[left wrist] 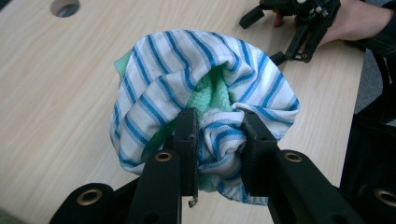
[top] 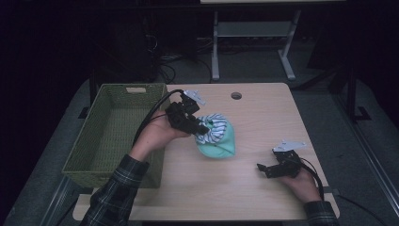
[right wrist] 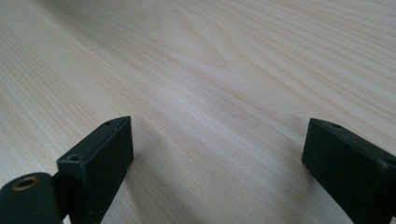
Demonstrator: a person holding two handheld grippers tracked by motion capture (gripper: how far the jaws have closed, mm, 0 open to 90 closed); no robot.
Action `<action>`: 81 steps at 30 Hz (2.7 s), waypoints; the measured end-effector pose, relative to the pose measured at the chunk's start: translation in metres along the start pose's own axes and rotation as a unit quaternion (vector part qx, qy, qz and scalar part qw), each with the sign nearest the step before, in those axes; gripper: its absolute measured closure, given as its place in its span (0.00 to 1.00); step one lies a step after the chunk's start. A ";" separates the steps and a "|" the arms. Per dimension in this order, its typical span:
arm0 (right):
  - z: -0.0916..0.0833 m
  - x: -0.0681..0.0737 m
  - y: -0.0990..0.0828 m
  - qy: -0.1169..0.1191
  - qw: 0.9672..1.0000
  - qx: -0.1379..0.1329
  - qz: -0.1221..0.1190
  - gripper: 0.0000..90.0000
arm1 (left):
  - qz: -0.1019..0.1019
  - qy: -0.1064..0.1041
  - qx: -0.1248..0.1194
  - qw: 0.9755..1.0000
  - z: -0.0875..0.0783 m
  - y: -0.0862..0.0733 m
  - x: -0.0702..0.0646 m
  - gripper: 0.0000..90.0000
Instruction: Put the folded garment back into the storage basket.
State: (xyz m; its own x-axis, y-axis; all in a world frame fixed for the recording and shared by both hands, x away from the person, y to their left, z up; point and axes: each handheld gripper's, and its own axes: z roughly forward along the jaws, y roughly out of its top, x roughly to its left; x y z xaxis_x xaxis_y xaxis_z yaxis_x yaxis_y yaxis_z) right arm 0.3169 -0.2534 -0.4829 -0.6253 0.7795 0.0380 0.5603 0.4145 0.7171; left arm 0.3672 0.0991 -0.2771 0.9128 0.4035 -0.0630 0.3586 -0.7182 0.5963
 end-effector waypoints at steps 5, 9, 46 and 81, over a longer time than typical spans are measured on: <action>0.000 0.000 0.000 0.000 1.000 0.000 0.000 0.09 | -0.008 0.011 -0.008 1.000 -0.016 -0.003 0.006 0.79; 0.000 0.000 0.000 0.000 1.000 0.000 0.000 0.10 | -0.014 0.016 -0.018 1.000 -0.029 -0.006 0.011 0.79; 0.000 0.000 0.000 -0.001 1.000 0.002 0.003 0.10 | -0.102 0.100 -0.049 0.989 -0.117 -0.073 0.052 0.79; 0.000 0.000 0.000 -0.003 1.000 0.002 0.003 0.09 | -0.218 0.160 -0.055 0.961 -0.131 -0.179 0.097 0.78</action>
State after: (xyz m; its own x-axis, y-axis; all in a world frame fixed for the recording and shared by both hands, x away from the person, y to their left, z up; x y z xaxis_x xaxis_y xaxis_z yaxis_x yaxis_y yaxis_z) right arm 0.3173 -0.2533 -0.4827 -0.6187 0.7847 0.0384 0.5660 0.4113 0.7145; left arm 0.3662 0.3407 -0.2851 0.5675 0.8188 -0.0864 0.6538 -0.3844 0.6518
